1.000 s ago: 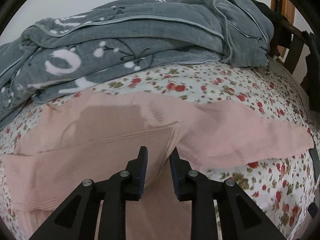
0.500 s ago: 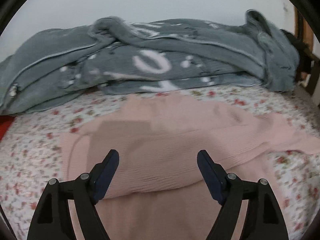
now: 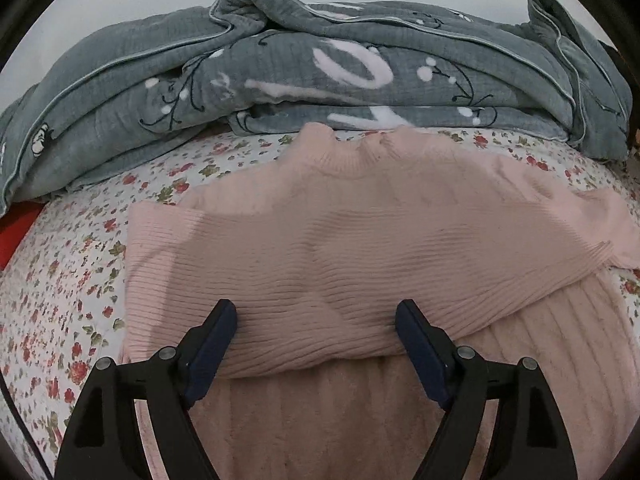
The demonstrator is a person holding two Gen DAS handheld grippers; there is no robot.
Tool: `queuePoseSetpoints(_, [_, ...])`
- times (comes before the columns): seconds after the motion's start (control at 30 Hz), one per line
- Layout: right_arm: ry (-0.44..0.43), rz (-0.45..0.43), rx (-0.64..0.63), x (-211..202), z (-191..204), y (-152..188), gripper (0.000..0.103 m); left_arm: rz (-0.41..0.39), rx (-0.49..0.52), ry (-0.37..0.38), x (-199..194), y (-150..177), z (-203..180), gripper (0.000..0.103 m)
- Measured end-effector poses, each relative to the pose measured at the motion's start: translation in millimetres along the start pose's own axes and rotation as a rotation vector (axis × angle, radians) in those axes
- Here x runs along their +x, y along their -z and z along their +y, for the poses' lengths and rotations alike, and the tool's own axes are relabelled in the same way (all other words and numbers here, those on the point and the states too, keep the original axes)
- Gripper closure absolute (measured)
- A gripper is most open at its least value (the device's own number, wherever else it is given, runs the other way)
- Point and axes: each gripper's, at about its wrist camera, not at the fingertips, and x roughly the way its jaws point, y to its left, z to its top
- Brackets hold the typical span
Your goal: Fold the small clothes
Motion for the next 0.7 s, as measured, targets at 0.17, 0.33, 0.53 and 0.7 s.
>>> queuePoseSetpoints(0.17, [-0.002,0.002,0.032,15,-3,-14,0.053,-0.003,0.005,-0.014,2,2,-2,0.019])
queuePoseSetpoints(0.33, [0.018,-0.006,0.091,29,-15,-28,0.053,0.003,-0.002,-0.005,5,1,0,0.018])
queuePoseSetpoints(0.53, [0.067,-0.022,0.069,38,-15,-37,0.071,0.011,-0.019,0.014,7,0,4,0.017])
queuePoseSetpoints(0.7, [0.089,-0.061,0.029,33,-10,-46,0.096,0.011,-0.022,0.015,7,0,4,0.017])
